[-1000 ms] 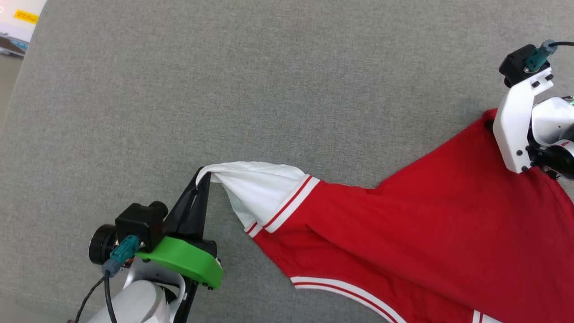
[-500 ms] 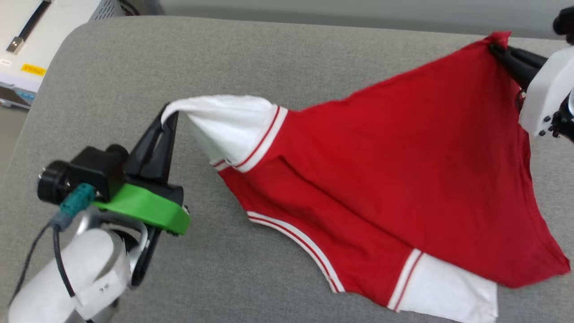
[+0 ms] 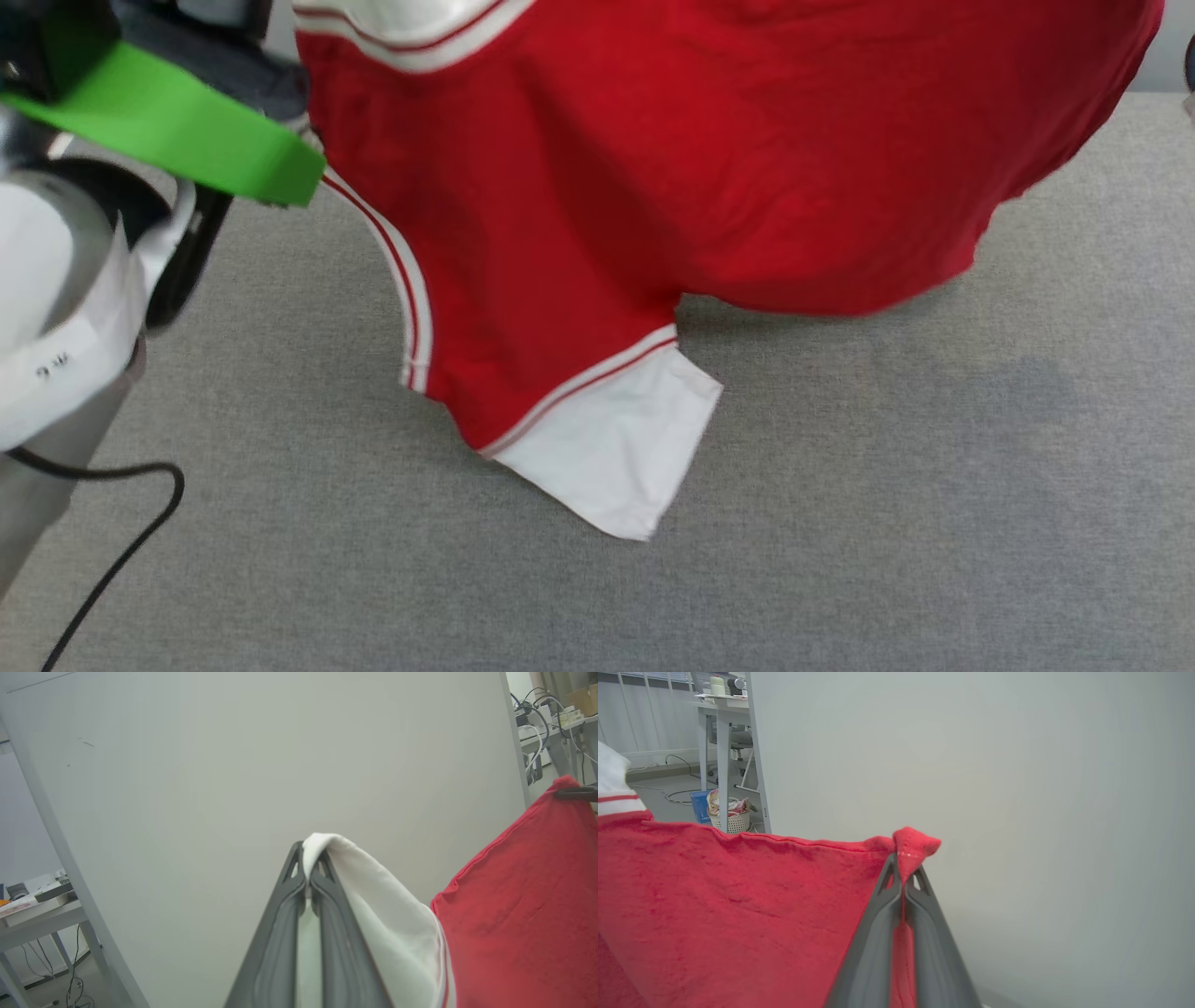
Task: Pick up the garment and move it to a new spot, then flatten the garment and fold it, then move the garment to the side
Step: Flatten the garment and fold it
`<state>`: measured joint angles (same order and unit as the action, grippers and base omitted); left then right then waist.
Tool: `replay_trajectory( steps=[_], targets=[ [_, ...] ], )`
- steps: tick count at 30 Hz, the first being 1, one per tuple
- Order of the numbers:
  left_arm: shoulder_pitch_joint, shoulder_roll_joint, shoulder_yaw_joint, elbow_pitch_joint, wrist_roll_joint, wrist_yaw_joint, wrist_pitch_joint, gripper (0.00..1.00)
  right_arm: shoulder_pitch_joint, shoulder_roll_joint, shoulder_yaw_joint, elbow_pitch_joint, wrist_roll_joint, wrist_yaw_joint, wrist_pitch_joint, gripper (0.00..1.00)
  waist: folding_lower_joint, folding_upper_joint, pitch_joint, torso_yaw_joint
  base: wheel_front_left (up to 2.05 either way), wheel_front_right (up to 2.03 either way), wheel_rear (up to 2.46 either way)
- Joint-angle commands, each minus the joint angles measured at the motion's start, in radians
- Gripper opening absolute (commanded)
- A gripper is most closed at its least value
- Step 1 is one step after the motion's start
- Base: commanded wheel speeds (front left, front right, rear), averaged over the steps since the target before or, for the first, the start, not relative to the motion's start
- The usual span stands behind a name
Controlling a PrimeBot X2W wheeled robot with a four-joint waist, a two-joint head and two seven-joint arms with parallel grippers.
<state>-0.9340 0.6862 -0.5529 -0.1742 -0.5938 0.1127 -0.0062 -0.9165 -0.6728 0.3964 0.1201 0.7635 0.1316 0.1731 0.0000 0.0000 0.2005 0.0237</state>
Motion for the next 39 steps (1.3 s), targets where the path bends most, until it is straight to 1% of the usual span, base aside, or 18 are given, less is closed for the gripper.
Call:
replay_trajectory(
  steps=[1, 3, 5, 8, 11, 13, 16, 20, 25, 29, 32, 35, 39],
  targets=[
    [-0.057, -0.016, 0.001, 0.019, 0.009, -0.014, 0.009, 0.0, -0.029, 0.013, -0.022, -0.01, -0.019, -0.001, 0.012, 0.0, 0.0, 0.0, 0.026, -0.009, 0.0, 0.0, 0.0],
    [-0.129, -0.04, -0.002, 0.053, 0.009, -0.036, 0.019, 0.0, -0.058, 0.025, -0.046, -0.017, -0.056, -0.001, 0.028, 0.0, 0.0, 0.0, 0.052, -0.011, 0.0, 0.0, 0.0],
    [-0.207, -0.061, -0.01, 0.103, 0.022, -0.057, 0.03, 0.0, -0.103, 0.025, -0.056, -0.019, -0.116, -0.001, 0.037, 0.0, 0.0, 0.0, 0.086, -0.011, 0.0, 0.0, 0.0],
    [-0.33, -0.104, -0.015, 0.177, 0.033, -0.088, 0.037, 0.0, -0.187, 0.055, -0.072, 0.003, -0.156, -0.001, 0.054, 0.0, 0.0, 0.0, 0.147, -0.016, 0.0, 0.0, 0.0],
    [-0.481, -0.124, -0.026, 0.267, 0.078, -0.123, 0.046, 0.0, -0.307, 0.087, -0.072, 0.053, -0.2, -0.001, 0.06, 0.0, 0.0, 0.0, 0.215, -0.027, 0.0, 0.0, 0.0],
    [-0.574, -0.146, -0.021, 0.324, 0.085, -0.142, 0.048, 0.0, -0.39, 0.106, -0.071, 0.102, -0.223, -0.001, 0.056, 0.0, 0.0, 0.0, 0.256, -0.033, 0.0, 0.0, 0.0],
    [-0.705, -0.167, -0.015, 0.411, 0.106, -0.162, 0.047, 0.0, -0.515, 0.129, -0.081, 0.185, -0.252, -0.001, 0.027, 0.0, 0.0, 0.0, 0.306, -0.038, 0.0, 0.0, 0.0],
    [-0.875, -0.189, -0.011, 0.522, 0.137, -0.185, 0.028, 0.0, -0.684, 0.163, -0.084, 0.306, -0.293, -0.001, -0.044, 0.0, 0.0, 0.0, 0.357, -0.046, 0.0, 0.0, 0.0],
    [-1.056, -0.211, -0.017, 0.653, 0.161, -0.213, -0.01, 0.0, -0.864, 0.201, -0.053, 0.445, -0.333, -0.001, -0.14, 0.0, 0.0, 0.0, 0.398, -0.064, 0.0, 0.0, 0.0],
    [-1.122, -0.229, -0.012, 0.738, 0.151, -0.223, -0.057, 0.0, -0.935, 0.22, -0.023, 0.541, -0.341, -0.001, -0.21, 0.0, 0.0, 0.0, 0.418, -0.068, 0.0, 0.0, 0.0],
    [-1.125, -0.232, -0.02, 0.79, 0.144, -0.229, -0.085, 0.0, -0.935, 0.216, 0.014, 0.587, -0.331, -0.001, -0.244, 0.0, 0.0, 0.0, 0.435, -0.068, 0.0, 0.0, 0.0],
    [-1.099, -0.229, -0.033, 0.833, 0.134, -0.234, -0.115, 0.0, -0.936, 0.222, 0.064, 0.636, -0.331, -0.001, -0.286, 0.0, 0.0, 0.0, 0.457, -0.065, 0.0, 0.0, 0.0],
    [-1.017, -0.222, -0.062, 0.872, 0.123, -0.238, -0.156, 0.0, -0.879, 0.234, 0.131, 0.693, -0.298, -0.001, -0.335, 0.0, 0.0, 0.0, 0.46, -0.06, 0.0, 0.0, 0.0]
  ],
)
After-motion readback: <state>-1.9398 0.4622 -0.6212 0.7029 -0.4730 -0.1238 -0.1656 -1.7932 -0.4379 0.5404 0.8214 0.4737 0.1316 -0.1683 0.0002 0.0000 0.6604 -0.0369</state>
